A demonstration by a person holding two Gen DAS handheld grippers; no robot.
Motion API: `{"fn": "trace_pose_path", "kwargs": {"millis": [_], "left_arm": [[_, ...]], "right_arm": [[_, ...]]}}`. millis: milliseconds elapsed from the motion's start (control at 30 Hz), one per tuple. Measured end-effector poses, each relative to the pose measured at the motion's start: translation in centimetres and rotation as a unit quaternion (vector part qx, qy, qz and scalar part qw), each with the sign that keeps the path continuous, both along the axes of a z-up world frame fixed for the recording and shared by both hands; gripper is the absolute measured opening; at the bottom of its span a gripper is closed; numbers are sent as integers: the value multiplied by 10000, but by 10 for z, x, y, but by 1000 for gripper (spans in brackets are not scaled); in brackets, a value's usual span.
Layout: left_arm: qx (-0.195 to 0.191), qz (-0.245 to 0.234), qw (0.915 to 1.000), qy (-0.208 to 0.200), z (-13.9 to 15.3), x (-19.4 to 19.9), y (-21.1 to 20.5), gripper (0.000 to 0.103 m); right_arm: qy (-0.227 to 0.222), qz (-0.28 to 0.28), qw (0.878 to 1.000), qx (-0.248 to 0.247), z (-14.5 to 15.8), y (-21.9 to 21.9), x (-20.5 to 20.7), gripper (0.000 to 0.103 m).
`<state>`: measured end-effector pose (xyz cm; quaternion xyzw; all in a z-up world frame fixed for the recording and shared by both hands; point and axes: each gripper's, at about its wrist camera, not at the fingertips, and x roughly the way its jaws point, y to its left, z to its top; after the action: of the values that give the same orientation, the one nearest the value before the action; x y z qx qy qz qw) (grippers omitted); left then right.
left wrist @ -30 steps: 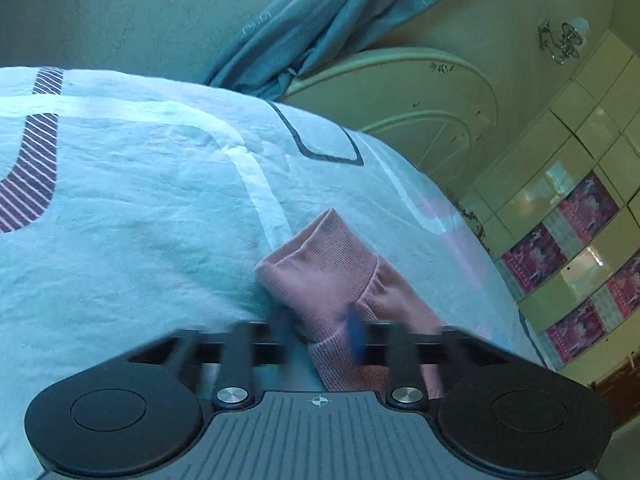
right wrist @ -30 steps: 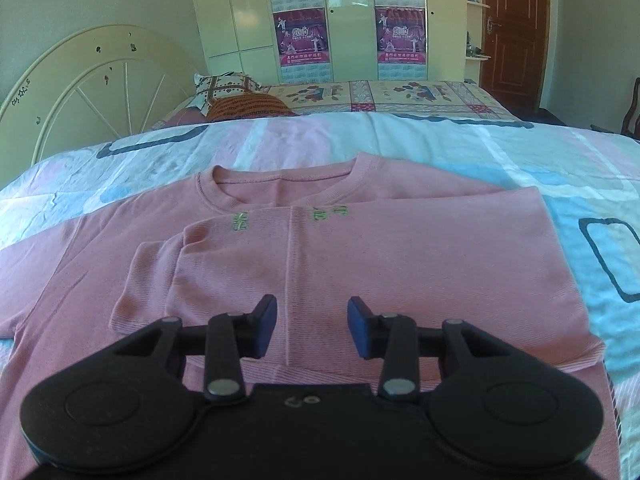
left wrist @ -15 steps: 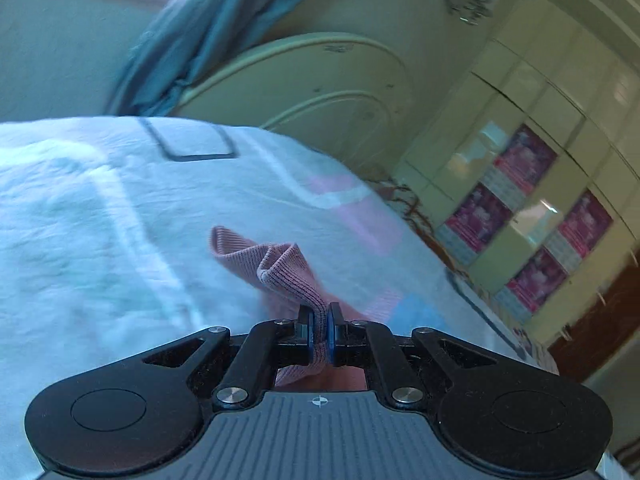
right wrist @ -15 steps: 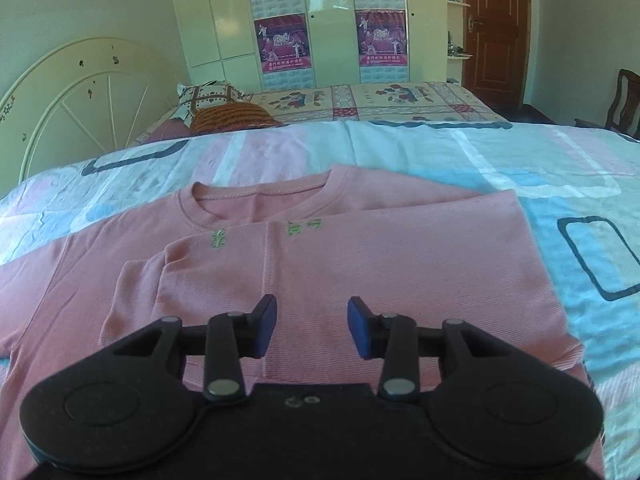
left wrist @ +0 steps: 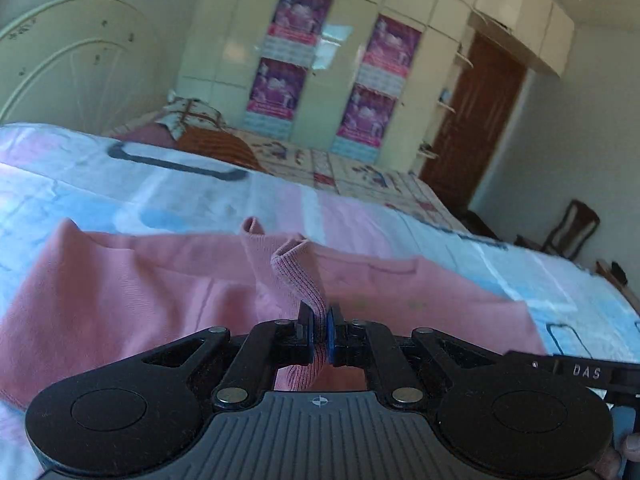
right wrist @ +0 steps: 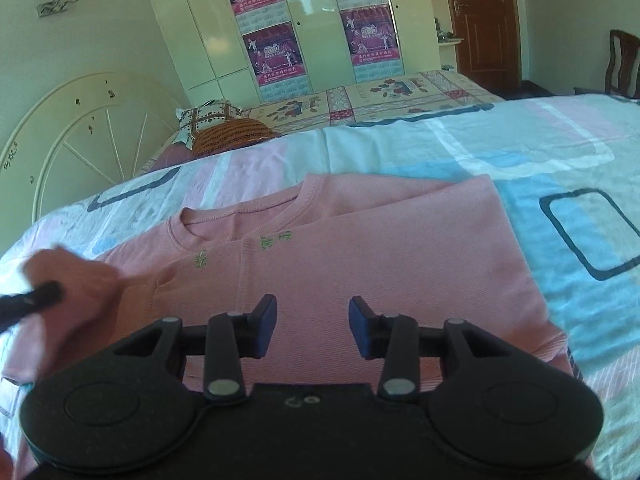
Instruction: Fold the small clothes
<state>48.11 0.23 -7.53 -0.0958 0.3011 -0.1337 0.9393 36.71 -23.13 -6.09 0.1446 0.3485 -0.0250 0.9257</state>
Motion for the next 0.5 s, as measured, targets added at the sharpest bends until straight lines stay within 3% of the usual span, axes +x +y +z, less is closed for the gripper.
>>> {"fn": "trace_pose_path", "kwargs": {"millis": [67,133,200,233,267,333,367,500], "left_arm": [[263,-251,9991,195,-6,-3,-36,5],[489,-595,9943,733,-24,1,-58,6],[806,-632,9933,527,-24,-13,-70,6],[930,-627,9926,465,-17,-25,-72,13],[893,-634,9931,410,-10,-31,-67,21],[774,-417,9961,109,3,-51,-39,67],[814,-237,9964,-63,8,-65,-21,75],[1258,577,9901,-229,7,-89,55,78]], "right_arm": [[10,16,9999,114,1,-8,-2,41],[37,66,9995,293,0,-15,-2,44],[32,167,9984,542,-1,-19,-3,63],[-4,215,9977,645,-1,-19,-3,70],[-44,310,9967,749,-1,-18,-3,68],[-13,537,9936,991,-3,-14,2,58],[20,609,9922,1088,-5,-10,4,50],[201,905,9857,1407,-14,10,18,53]]}}
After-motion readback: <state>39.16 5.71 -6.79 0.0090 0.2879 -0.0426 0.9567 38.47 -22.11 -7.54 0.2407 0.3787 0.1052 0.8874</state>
